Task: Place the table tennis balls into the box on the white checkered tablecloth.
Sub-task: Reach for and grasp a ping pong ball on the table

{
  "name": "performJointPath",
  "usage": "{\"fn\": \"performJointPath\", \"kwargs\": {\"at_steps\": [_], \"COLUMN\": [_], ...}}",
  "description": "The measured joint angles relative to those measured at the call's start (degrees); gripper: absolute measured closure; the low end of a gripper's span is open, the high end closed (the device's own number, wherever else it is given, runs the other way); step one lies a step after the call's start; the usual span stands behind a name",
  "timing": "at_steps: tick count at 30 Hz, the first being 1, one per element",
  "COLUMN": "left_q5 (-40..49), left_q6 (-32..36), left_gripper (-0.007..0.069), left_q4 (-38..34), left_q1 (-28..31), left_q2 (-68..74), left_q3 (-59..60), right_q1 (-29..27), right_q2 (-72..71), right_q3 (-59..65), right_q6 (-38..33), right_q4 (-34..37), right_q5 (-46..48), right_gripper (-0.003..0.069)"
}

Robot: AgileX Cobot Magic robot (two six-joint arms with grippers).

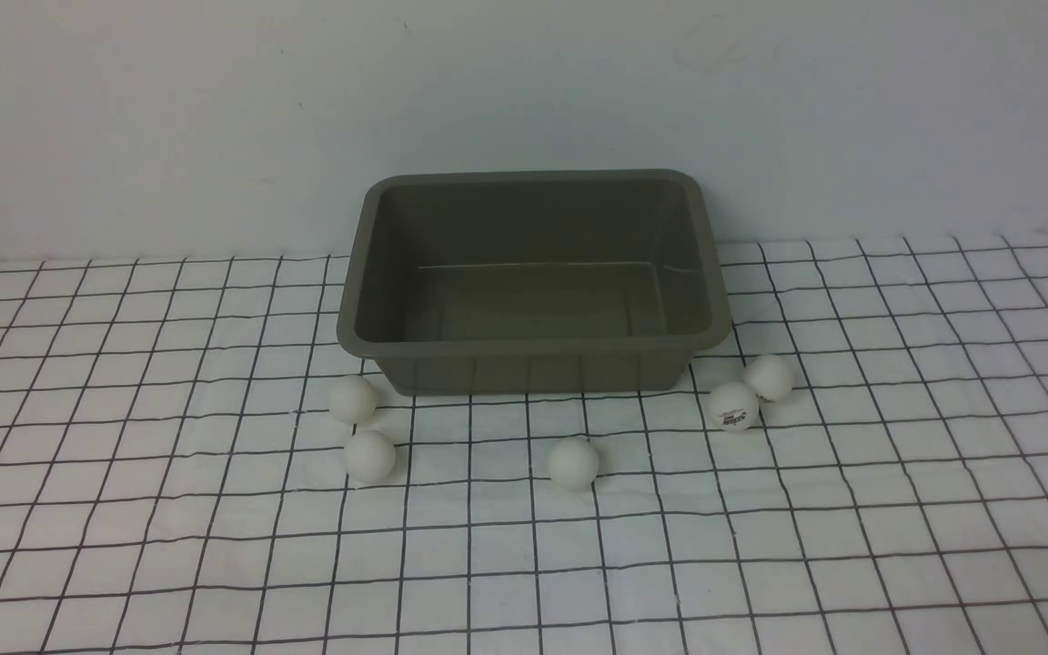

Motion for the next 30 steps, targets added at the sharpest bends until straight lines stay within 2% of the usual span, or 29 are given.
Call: {"fn": "performJointPath", "kwargs": {"at_steps": [5,9,12,15,22,25,30], "left_q5": [0.00,0.00,0.00,0.00,0.00,0.00,0.00], "left_q6": [0.00,0.00,0.00,0.00,0.00,0.00,0.00], "left_gripper": [0.0632,0.0632,0.0632,0.0632,0.0632,0.0632,0.0632], "left_q4": [0.00,0.00,0.00,0.00,0.00,0.00,0.00], "left_q1": [0.00,0.00,0.00,0.00,0.00,0.00,0.00], "left_q2": [0.00,0.00,0.00,0.00,0.00,0.00,0.00], "left_q3": [0.00,0.00,0.00,0.00,0.00,0.00,0.00], "right_q1": [0.00,0.00,0.00,0.00,0.00,0.00,0.00], "right_q2": [0.00,0.00,0.00,0.00,0.00,0.00,0.00], "right_q3": [0.00,-0.05,-3.70,-9.37,-26.80,-31.77,-33.20], "right_q6": [0.00,0.00,0.00,0.00,0.08,0.54,0.93], "right_q4": [0.00,0.00,0.00,0.00,0.64,3.76,12.27], "right_q5": [-0.26,-3.98,-3.82,-1.95,11.30,15.27,15.29], "right_gripper": [0.0676,0.0676,0.0676,0.0676,0.0676,0.0676,0.0676]}}
